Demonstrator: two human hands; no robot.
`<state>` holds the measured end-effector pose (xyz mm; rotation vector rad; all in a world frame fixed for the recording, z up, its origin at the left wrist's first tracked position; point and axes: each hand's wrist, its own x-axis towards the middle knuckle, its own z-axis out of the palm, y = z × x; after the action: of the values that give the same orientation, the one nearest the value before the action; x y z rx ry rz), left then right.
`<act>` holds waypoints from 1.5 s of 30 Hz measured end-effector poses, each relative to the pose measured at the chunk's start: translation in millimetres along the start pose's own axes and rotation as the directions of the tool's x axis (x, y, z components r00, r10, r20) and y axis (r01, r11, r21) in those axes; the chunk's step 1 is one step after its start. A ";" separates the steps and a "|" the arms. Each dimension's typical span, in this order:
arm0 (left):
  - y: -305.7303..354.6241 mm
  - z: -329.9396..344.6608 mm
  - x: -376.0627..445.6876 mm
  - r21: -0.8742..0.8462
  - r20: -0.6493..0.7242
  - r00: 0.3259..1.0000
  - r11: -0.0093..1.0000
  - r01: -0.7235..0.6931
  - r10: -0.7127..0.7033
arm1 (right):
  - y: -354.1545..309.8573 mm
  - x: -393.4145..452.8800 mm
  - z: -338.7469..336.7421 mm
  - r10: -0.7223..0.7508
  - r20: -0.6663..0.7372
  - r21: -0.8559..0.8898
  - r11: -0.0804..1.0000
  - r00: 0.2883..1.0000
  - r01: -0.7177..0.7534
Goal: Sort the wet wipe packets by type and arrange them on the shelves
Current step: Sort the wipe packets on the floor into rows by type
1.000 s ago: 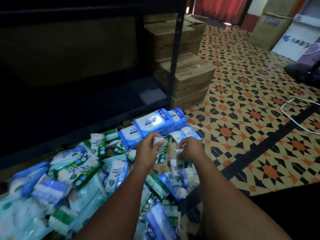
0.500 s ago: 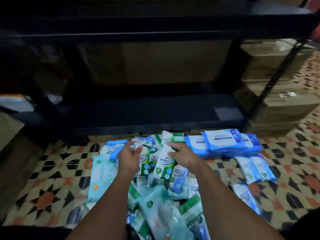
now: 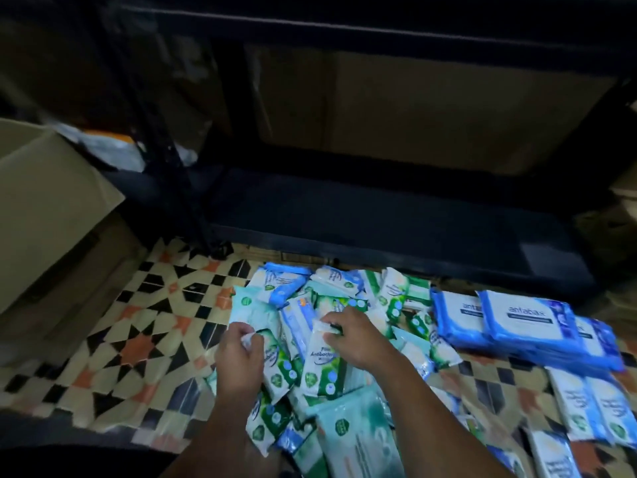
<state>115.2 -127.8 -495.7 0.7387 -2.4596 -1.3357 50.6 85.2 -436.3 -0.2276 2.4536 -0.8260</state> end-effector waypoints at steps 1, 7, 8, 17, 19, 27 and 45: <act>-4.0 3.0 2.6 0.029 0.026 1.000 1.000 0.008 -0.009 | 0.9 2.4 3.6 -0.031 -0.020 -0.092 0.995 0.999 0.029; 7.0 14.5 23.8 0.349 0.021 1.000 0.937 -0.014 0.007 | -12.0 9.9 14.7 -0.050 -0.223 -0.175 0.985 0.974 0.011; 11.3 14.4 28.6 0.362 0.023 1.000 0.932 -0.023 0.016 | -17.3 13.8 17.5 -0.066 -0.251 -0.228 0.974 0.966 0.007; 37.2 42.2 88.4 0.317 0.179 0.955 0.933 0.171 -0.236 | -55.5 31.0 41.7 0.025 -0.142 -0.556 0.825 0.990 -0.101; 44.5 46.9 93.5 0.225 0.206 0.942 0.950 0.216 -0.263 | -50.8 33.6 44.9 -0.018 -0.203 -0.535 0.840 0.979 -0.095; 58.4 29.9 88.9 -0.398 0.212 0.852 0.754 0.523 -0.479 | -49.4 44.3 25.0 0.123 -0.284 0.130 0.987 0.951 -0.089; 129.1 73.3 13.1 -0.317 0.684 0.725 0.860 0.399 -0.084 | 53.4 -31.4 -56.9 0.287 -0.156 0.932 0.359 0.945 0.045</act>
<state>31.4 -24.4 -428.6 0.5520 -2.3717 -2.5315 47.0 166.9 -416.7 0.5600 1.7545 -2.1546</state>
